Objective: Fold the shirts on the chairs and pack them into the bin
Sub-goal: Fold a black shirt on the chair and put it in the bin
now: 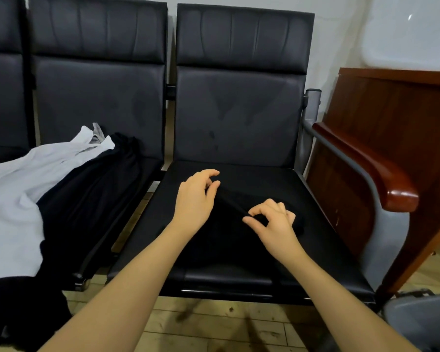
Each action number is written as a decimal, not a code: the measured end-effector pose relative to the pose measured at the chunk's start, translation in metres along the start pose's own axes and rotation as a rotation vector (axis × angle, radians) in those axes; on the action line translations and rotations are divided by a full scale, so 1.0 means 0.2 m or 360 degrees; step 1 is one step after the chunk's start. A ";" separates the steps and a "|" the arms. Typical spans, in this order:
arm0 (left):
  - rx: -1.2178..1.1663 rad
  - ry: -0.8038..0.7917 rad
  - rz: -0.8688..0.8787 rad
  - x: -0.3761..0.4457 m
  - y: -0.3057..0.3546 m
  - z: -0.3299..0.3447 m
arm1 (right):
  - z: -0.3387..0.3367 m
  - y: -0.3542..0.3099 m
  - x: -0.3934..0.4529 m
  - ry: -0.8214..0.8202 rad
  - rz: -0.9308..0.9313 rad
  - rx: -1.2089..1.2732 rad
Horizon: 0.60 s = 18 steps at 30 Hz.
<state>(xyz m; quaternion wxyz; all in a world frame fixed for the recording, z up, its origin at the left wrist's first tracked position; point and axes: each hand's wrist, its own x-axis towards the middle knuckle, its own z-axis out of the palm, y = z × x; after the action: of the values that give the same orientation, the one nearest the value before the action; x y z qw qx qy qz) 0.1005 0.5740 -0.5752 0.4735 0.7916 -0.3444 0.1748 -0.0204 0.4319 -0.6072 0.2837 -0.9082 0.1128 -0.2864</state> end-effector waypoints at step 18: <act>0.0191 -0.0825 0.0184 -0.14 0.06 0.16 | -0.23 0.15 -0.04 0.0315 0.0436 -0.0104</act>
<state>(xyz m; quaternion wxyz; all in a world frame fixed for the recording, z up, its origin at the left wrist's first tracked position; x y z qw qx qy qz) 0.0711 0.5527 -0.6014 0.3109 0.8156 -0.4879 0.0133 -0.0542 0.3891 -0.5980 0.2779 -0.8603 0.2722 -0.3294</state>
